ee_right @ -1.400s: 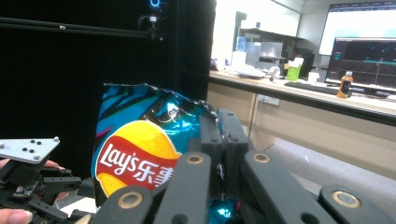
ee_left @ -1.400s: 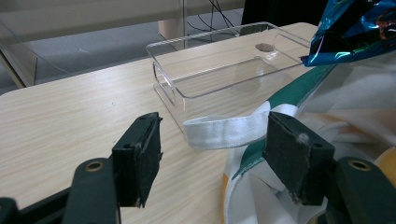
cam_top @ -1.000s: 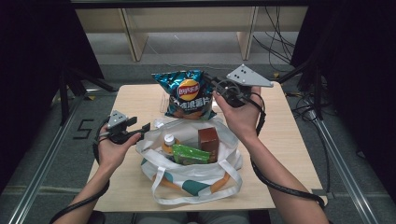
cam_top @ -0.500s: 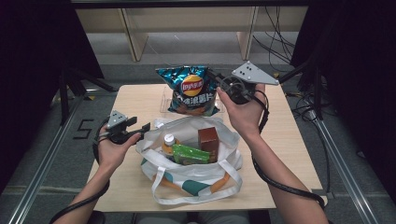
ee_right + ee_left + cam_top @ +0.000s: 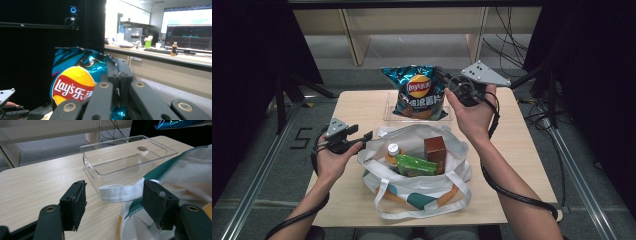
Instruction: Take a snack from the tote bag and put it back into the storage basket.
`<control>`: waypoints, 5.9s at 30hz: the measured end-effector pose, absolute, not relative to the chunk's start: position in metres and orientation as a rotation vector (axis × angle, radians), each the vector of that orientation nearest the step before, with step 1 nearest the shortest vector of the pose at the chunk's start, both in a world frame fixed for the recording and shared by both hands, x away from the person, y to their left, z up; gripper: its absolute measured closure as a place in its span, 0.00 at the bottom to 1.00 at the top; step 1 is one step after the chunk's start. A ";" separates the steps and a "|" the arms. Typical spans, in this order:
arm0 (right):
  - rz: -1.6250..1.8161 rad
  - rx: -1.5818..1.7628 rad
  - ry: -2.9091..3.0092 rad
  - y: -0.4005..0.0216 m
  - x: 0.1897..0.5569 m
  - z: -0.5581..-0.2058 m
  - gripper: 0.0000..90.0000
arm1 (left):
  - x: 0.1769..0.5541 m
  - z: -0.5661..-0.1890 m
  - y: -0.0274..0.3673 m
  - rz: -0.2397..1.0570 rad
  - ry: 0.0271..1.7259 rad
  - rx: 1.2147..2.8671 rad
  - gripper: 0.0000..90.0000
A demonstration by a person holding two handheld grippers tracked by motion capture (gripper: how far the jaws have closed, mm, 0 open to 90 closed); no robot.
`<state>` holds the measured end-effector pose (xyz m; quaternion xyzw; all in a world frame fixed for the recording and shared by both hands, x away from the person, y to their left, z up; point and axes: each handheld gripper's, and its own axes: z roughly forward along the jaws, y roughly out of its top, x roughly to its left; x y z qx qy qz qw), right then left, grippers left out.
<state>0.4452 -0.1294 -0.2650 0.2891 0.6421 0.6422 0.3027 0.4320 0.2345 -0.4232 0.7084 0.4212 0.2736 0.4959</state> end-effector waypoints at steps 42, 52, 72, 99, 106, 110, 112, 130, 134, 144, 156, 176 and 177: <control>1.623 0.830 1.753 -0.119 0.492 -0.284 1.00 | 0.437 -0.427 0.235 0.662 1.020 1.726 0.39; 1.585 0.840 1.784 -0.112 0.502 -0.295 1.00 | 0.436 -0.427 0.236 0.661 1.037 1.724 0.39; 1.565 0.887 1.774 -0.113 0.523 -0.303 1.00 | 0.435 -0.429 0.236 0.663 1.046 1.723 0.39; 1.540 0.943 1.779 -0.111 0.544 -0.314 1.00 | 0.435 -0.429 0.237 0.666 1.047 1.722 0.39; 1.525 0.951 1.786 -0.109 0.550 -0.315 1.00 | 0.432 -0.429 0.236 0.651 1.092 1.711 0.39; 1.514 0.950 1.789 -0.107 0.552 -0.319 1.00 | 0.432 -0.429 0.237 0.650 1.091 1.713 0.39; 1.510 0.955 1.789 -0.107 0.553 -0.321 1.00 | 0.432 -0.429 0.238 0.651 1.092 1.710 0.39; 1.495 1.005 1.793 -0.107 0.568 -0.332 1.00 | 0.432 -0.429 0.239 0.654 1.098 1.706 0.39; 1.495 1.029 1.794 -0.106 0.570 -0.332 1.00 | 0.432 -0.429 0.240 0.653 1.097 1.705 0.39; 1.498 1.043 1.777 -0.105 0.578 -0.334 1.00 | 0.432 -0.429 0.239 0.653 1.097 1.706 0.39; 1.490 1.062 1.785 -0.105 0.588 -0.339 1.00 | 0.432 -0.429 0.239 0.651 1.097 1.707 0.39; 1.485 1.099 1.780 -0.106 0.602 -0.348 1.00 | 0.432 -0.429 0.240 0.651 1.095 1.703 0.39; 1.488 1.111 1.784 -0.106 0.603 -0.349 1.00 | 0.432 -0.429 0.240 0.651 1.096 1.703 0.39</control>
